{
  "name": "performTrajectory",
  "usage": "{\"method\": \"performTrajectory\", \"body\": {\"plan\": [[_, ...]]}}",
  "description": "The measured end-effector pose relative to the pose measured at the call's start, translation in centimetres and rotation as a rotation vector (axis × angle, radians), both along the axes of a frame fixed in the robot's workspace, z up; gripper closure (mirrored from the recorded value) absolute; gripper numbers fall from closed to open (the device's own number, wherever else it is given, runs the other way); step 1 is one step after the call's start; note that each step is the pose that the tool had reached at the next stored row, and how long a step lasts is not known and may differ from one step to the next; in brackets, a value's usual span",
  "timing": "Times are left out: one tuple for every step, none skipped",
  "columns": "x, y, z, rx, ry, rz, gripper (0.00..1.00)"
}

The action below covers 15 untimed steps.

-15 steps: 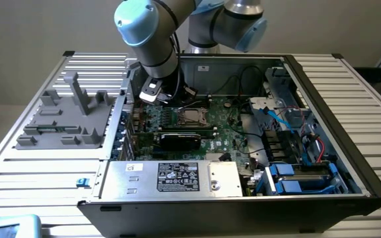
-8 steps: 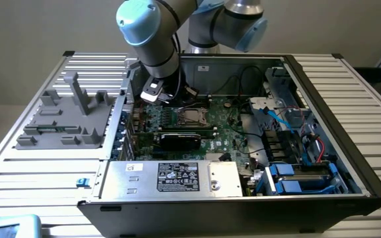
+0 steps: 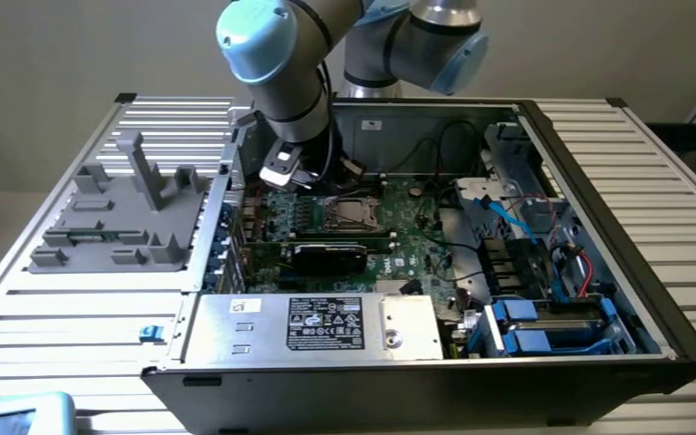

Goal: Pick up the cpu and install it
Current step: 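Install the first cpu locking lever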

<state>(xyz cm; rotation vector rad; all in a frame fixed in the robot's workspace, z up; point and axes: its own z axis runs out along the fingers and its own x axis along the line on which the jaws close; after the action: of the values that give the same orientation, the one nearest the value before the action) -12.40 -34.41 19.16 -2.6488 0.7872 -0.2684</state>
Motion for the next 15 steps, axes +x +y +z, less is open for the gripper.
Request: {"method": "performTrajectory", "body": {"plan": [[0.03, 0.0, 0.0, -0.0001, 0.0001, -0.002, 0.89], [0.06, 0.0, 0.0, 0.0, 0.0003, -0.003, 0.89], [0.09, 0.0, 0.0, 0.0, 0.0008, -0.005, 0.89], [0.11, 0.0, 0.0, 0.0, 0.0014, -0.006, 0.89], [0.14, 0.0, 0.0, 0.0, 0.002, -0.008, 0.89], [0.18, 0.0, 0.0, -0.0001, 0.0026, -0.009, 0.89], [0.22, 0.0, 0.0, -0.0001, 0.0028, -0.01, 0.89], [0.29, 0.0, 0.0, -0.0002, 0.0029, -0.011, 0.89], [0.36, 0.0, 0.0, -0.0001, 0.0028, -0.012, 0.89], [0.44, 0.0, 0.0, -0.0002, 0.0029, -0.013, 0.89], [0.53, 0.0, 0.0, -0.0002, 0.0029, -0.014, 0.89], [0.61, 0.0, 0.0, -0.0001, 0.0028, -0.015, 0.89], [0.69, 0.0, 0.0, -0.0001, 0.0029, -0.016, 0.89], [0.76, 0.0, 0.0, -0.0001, 0.003, -0.017, 0.89], [0.83, 0.0, 0.0, -0.0001, 0.0029, -0.017, 0.89]]}}
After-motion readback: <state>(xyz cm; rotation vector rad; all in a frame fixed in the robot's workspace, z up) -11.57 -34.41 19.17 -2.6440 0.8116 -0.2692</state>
